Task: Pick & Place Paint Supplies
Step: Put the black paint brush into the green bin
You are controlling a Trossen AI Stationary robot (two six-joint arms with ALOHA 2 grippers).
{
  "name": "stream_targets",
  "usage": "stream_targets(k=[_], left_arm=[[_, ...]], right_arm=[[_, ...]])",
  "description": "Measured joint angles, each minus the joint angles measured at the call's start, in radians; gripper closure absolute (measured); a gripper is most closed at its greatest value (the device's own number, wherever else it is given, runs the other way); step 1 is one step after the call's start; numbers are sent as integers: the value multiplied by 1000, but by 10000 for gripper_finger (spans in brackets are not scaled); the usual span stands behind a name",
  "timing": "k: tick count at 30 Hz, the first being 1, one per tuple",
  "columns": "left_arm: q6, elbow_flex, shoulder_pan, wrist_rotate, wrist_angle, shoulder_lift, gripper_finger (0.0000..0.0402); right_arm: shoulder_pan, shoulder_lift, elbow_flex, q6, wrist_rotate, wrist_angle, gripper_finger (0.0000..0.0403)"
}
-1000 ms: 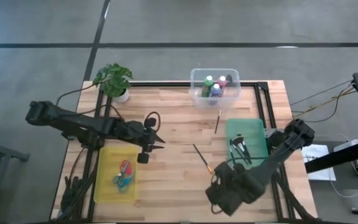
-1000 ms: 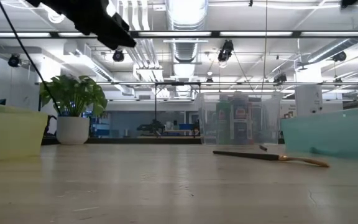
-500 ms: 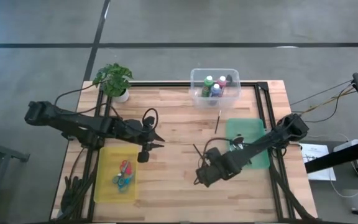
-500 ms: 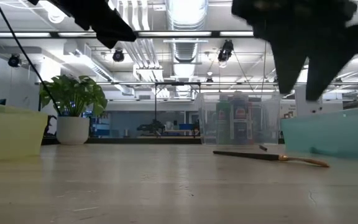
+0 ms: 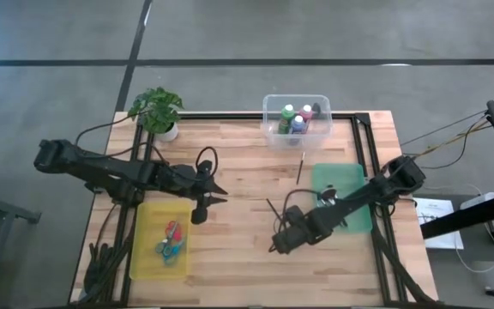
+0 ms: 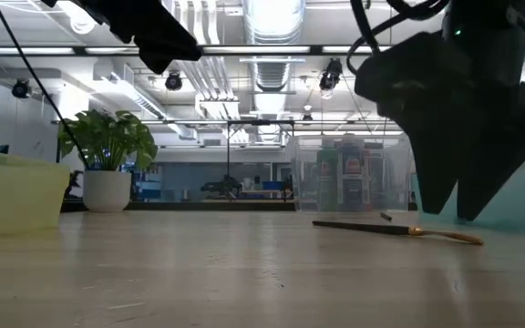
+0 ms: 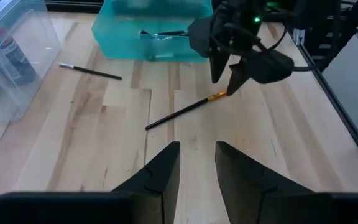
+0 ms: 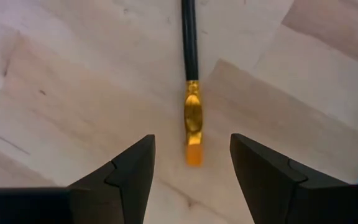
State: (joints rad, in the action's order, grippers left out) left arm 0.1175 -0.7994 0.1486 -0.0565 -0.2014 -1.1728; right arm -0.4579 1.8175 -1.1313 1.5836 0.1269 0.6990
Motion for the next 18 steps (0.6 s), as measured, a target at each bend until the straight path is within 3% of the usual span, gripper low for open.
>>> stream_targets(k=[6,18], left_arm=[[21,-1,0,-4,5,0,288],[54,0,0,-4,4,0,288]], right_arm=[[30,0,41,-42,-8,-67,209],[39,-2,55,-74,3,-89,332]])
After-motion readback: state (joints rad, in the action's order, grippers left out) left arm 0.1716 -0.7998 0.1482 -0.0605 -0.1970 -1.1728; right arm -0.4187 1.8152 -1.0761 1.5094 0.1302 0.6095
